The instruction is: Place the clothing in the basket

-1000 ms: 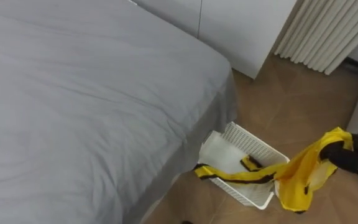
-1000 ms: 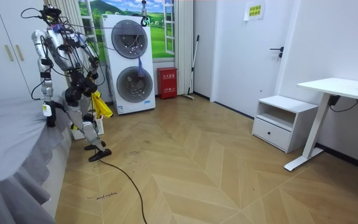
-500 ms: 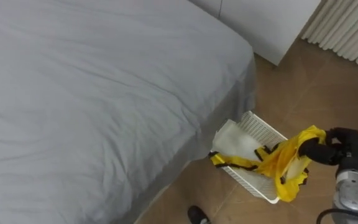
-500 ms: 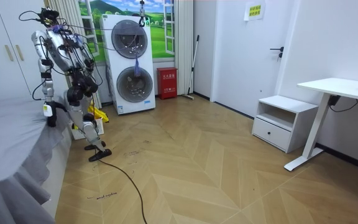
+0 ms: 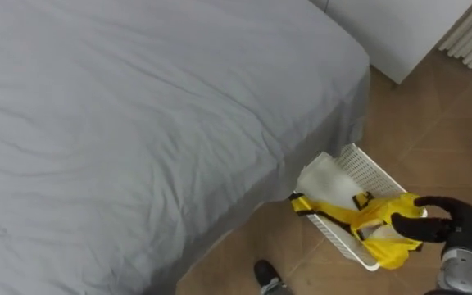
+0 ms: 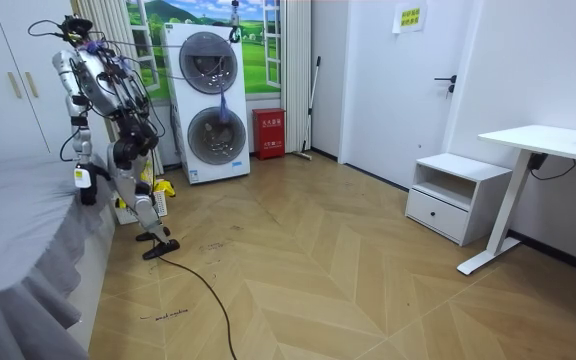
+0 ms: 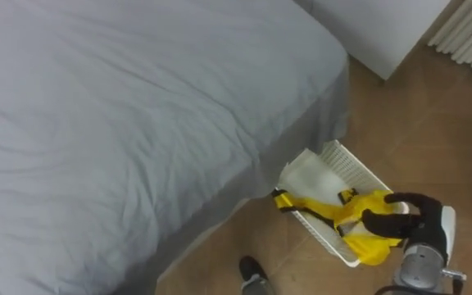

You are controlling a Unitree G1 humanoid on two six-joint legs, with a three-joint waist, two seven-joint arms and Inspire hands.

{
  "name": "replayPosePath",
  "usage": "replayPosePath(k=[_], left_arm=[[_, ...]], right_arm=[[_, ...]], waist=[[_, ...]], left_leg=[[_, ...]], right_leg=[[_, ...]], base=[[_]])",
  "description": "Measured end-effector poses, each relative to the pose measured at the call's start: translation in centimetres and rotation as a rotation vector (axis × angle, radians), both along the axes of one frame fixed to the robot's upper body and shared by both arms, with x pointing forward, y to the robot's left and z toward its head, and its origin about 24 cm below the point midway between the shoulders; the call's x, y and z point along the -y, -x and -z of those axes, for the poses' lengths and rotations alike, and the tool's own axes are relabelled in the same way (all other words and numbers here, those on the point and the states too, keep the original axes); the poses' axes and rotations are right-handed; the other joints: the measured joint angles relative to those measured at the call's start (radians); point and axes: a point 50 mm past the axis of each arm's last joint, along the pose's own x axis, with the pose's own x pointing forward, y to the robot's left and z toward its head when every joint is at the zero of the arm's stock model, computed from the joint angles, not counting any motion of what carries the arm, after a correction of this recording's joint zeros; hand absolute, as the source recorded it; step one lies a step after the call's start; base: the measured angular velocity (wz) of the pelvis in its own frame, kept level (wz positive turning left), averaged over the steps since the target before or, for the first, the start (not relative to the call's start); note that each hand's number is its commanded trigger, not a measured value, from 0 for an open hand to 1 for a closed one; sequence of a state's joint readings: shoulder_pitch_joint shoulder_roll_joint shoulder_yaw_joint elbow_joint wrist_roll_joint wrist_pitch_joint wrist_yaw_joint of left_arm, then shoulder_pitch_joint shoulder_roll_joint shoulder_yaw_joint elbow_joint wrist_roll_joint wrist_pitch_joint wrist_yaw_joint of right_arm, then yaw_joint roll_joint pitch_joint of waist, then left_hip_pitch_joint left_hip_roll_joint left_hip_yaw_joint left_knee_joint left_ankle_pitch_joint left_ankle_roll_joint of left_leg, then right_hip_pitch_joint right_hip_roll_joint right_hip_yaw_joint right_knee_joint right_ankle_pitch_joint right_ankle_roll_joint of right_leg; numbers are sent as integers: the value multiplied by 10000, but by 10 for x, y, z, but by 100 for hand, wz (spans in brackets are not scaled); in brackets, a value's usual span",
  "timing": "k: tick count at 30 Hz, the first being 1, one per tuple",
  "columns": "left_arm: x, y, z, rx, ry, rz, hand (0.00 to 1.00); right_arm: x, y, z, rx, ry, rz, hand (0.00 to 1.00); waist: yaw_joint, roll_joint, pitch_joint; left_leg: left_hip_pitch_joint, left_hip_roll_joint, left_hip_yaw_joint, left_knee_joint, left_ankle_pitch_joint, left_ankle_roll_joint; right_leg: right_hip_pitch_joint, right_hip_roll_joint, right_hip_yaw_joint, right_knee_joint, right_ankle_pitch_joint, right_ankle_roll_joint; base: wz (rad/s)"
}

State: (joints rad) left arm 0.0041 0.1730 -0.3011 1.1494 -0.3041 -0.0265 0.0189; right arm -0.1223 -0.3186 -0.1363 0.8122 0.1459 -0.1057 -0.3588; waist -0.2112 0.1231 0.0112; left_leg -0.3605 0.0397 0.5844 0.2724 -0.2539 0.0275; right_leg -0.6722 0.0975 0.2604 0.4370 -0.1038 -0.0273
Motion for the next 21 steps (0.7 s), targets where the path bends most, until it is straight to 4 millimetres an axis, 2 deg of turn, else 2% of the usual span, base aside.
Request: replayPosePath(k=[4,15,21], left_arm=[[2,0,0,-11,-45,45,0],[3,-5,-1,241,-257,248,0],[3,-6,-2,266,-249,258,0]], right_arm=[[1,4,4,13,-296,311,0],[1,14,13,-261,-583,568,0],[2,24,20,-682,-609,625,0]], waist=[[12,8,1],[39,40,5],[63,-26,45]], left_leg=[[-158,8,-117,49,4,-4],[-182,21,-162,152,8,-11],[30,7,-187,127,8,-10]], right_leg=[[-162,-38,-151,120,-34,-75],[-152,-69,-197,146,-52,-89],[79,-95,-215,130,-96,-60]], base=[[11],[1],[2]])
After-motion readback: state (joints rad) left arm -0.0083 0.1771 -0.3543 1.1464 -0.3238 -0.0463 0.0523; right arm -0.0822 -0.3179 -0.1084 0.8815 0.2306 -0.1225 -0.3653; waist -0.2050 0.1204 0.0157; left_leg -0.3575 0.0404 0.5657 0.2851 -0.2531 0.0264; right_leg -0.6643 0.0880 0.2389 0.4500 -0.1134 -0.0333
